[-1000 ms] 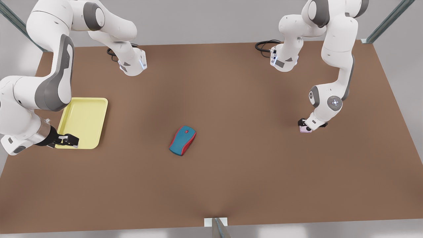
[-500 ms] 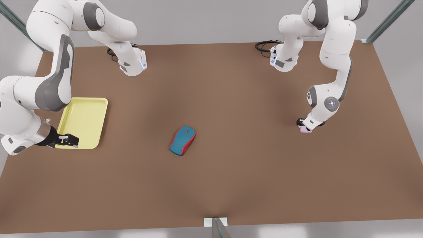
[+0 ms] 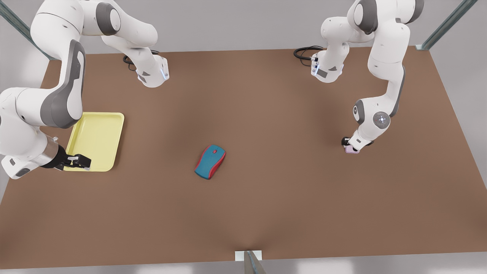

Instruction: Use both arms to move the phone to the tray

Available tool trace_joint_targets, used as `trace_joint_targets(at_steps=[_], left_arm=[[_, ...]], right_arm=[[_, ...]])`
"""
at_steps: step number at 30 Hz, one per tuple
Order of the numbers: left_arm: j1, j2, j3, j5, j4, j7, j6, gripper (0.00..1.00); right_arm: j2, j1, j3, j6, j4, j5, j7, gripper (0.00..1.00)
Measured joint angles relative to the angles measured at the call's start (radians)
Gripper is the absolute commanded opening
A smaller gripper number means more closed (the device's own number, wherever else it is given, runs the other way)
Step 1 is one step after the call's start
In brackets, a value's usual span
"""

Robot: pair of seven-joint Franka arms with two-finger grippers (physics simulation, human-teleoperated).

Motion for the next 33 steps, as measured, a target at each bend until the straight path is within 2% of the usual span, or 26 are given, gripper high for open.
trace_joint_targets(at_steps=[4,8,11,15,19,24,30,31,33], left_arm=[[-0.002,-0.010,-0.012,0.000,0.030,-0.004,-0.013,0.81],[-0.020,0.003,-0.151,-0.001,0.215,-0.037,-0.107,0.81],[-0.205,0.111,-0.189,-0.001,0.493,-0.106,-0.214,0.81],[-0.452,0.388,-0.194,-0.021,0.962,-0.233,-0.365,0.81],[-0.552,0.585,-0.193,-0.046,1.258,-0.348,-0.475,0.81],[-0.602,0.711,-0.188,-0.049,1.420,-0.453,-0.532,0.81],[-0.624,0.769,-0.184,-0.047,1.470,-0.549,-0.559,0.83],[-0.624,0.770,-0.184,-0.047,1.468,-0.562,-0.562,0.84],[-0.624,0.770,-0.183,-0.047,1.466,-0.585,-0.566,1.00]], right_arm=[[-0.001,0.000,0.000,0.000,0.000,0.000,0.000,1.00],[0.000,0.001,0.000,0.000,0.000,0.000,0.000,1.00],[0.000,0.001,0.000,0.000,0.000,0.000,0.000,1.00],[0.000,0.000,0.000,0.000,0.000,0.000,0.000,1.00],[0.000,0.001,0.000,0.000,0.000,0.000,0.000,1.00],[0.000,0.000,0.000,0.000,0.000,0.000,0.000,1.00],[0.000,0.000,0.000,0.000,0.000,0.000,0.000,1.00],[0.000,-0.001,0.000,0.000,0.000,0.000,0.000,1.00],[0.000,-0.001,0.000,0.001,0.000,0.000,0.000,1.00]])
